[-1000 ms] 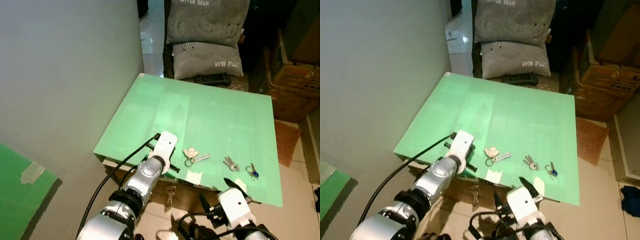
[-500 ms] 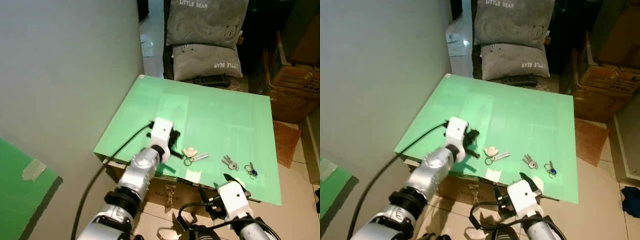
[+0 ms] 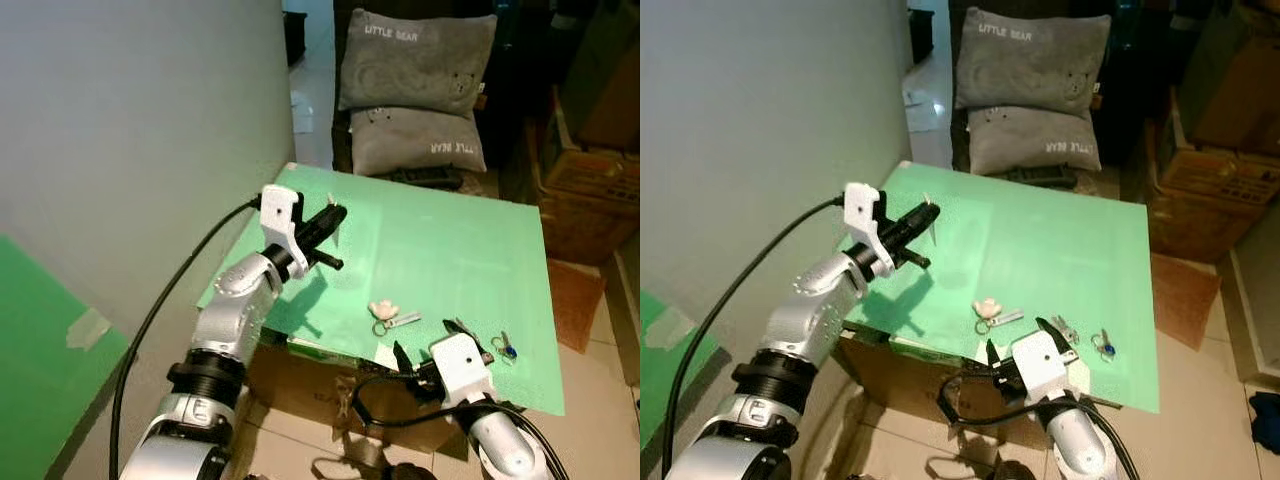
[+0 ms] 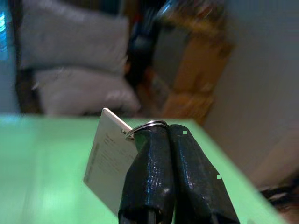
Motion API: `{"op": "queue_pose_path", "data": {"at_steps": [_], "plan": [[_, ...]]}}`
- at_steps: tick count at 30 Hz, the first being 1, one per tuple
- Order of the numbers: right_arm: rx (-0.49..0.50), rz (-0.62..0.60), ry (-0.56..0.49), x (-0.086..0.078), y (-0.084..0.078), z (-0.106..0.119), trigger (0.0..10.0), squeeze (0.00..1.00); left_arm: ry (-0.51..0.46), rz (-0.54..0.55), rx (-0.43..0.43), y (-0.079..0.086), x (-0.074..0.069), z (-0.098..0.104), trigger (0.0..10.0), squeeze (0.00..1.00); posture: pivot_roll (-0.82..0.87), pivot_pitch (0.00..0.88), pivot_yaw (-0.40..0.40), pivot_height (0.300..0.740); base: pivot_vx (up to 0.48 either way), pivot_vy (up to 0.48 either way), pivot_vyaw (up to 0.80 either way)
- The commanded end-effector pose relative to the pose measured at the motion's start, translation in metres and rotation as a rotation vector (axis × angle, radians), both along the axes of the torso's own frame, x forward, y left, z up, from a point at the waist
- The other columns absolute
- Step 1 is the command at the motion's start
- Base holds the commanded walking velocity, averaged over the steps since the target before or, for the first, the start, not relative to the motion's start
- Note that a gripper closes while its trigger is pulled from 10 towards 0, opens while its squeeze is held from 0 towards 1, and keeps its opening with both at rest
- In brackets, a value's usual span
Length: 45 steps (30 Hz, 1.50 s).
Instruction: Hang keys on a hook
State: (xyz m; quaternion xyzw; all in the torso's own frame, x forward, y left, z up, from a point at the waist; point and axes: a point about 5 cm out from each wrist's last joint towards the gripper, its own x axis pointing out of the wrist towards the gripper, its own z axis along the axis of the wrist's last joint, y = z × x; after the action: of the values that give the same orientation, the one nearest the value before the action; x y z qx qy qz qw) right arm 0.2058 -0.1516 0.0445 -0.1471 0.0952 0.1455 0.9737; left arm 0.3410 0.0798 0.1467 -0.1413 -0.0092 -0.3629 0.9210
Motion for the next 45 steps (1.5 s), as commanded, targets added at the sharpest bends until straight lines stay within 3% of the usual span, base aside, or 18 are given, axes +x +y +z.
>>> {"op": "queue_pose_path", "data": {"at_steps": [1,6,7,11,14,18,24,28,39,45], "plan": [[0.017,-0.015,-0.011,0.004,-0.001,0.000,10.0,0.00,-0.022,-0.075,-0.068,0.000,-0.002,0.013,0.0,0.00,-0.20,0.000,0.081,0.740,0.000,0.000,0.00],[0.022,-0.016,-0.029,0.014,0.001,0.002,10.0,0.00,-0.059,-0.275,-0.138,-0.001,-0.012,0.028,0.0,0.00,-0.19,0.000,0.088,0.740,0.000,0.000,0.00],[0.022,-0.016,-0.029,0.014,0.001,0.002,10.0,0.00,-0.059,-0.275,-0.138,-0.001,-0.012,0.028,0.0,0.00,-0.19,0.000,0.088,0.740,0.000,0.000,0.00],[0.026,-0.011,-0.044,0.019,0.003,0.002,10.0,0.00,-0.079,-0.408,-0.207,0.008,-0.018,0.043,0.0,0.00,-0.19,0.000,0.094,0.740,0.000,0.000,0.00],[0.026,-0.010,-0.049,0.021,0.004,0.002,10.0,0.00,-0.098,-0.499,-0.272,0.017,-0.021,0.057,0.0,0.00,-0.19,0.000,0.101,0.740,0.000,0.000,0.00],[0.026,-0.013,-0.053,0.022,0.004,0.000,10.0,0.00,-0.126,-0.641,-0.429,0.027,-0.032,0.080,0.0,0.00,-0.19,0.000,0.109,0.740,0.000,0.000,0.00],[0.026,-0.013,-0.062,0.024,0.006,-0.001,10.0,0.00,-0.127,-0.692,-0.518,0.029,-0.036,0.091,0.0,0.00,-0.20,0.000,0.115,0.740,0.000,0.000,0.00],[0.025,-0.012,-0.065,0.025,0.006,-0.001,10.0,0.00,-0.123,-0.705,-0.529,0.029,-0.038,0.093,0.0,0.00,-0.20,0.000,0.115,0.740,0.000,0.000,0.00],[0.022,-0.006,-0.076,0.028,0.007,-0.001,10.0,0.00,-0.106,-0.711,-0.535,0.029,-0.039,0.095,0.0,0.00,-0.19,0.000,0.114,0.740,0.000,0.000,0.00],[0.023,-0.006,-0.080,0.029,0.007,-0.001,10.0,0.00,-0.068,-0.659,-0.482,0.024,-0.038,0.085,0.0,0.00,-0.19,0.000,0.115,0.740,0.000,0.000,0.00]]}}
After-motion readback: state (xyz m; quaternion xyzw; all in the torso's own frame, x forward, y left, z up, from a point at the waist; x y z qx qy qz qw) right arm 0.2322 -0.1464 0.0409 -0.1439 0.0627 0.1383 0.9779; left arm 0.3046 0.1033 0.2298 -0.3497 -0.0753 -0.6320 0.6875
